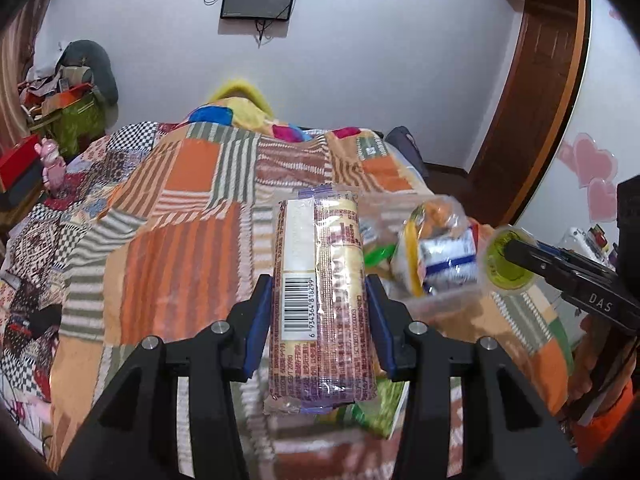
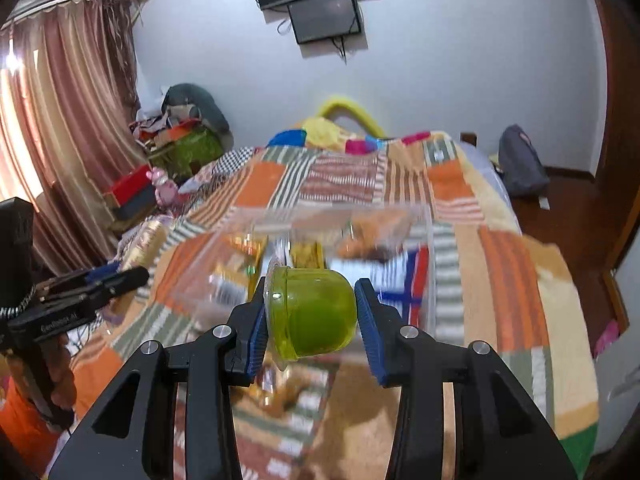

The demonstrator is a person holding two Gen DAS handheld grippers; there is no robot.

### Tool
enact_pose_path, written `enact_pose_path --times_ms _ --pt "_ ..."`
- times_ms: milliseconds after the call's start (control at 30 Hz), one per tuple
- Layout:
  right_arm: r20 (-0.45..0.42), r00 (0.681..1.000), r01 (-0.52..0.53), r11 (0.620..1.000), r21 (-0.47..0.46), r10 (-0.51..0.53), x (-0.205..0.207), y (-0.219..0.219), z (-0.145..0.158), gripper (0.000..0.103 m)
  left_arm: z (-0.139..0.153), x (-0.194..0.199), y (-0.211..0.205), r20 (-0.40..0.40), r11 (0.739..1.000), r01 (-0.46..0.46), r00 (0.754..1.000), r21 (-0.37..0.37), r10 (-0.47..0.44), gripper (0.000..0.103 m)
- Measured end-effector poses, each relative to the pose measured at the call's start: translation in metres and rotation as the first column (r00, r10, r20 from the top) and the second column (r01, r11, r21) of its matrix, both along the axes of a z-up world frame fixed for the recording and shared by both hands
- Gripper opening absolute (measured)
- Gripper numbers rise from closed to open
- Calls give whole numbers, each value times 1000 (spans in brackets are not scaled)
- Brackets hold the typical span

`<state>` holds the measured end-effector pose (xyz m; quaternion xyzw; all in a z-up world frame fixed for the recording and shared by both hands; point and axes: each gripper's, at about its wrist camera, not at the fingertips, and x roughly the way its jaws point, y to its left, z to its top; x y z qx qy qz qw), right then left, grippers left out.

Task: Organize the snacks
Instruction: 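Lower bread loaf into box with left tool while right tool lowers jelly cup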

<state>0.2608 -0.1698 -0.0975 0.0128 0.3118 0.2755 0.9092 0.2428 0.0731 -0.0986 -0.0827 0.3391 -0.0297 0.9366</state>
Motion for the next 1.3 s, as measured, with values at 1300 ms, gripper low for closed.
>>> enact_pose_path --times_ms 1300 --pt "9 1000 -19 995 -94 20 38 31 5 45 6 65 -5 -14 1000 -13 1000 24 13 61"
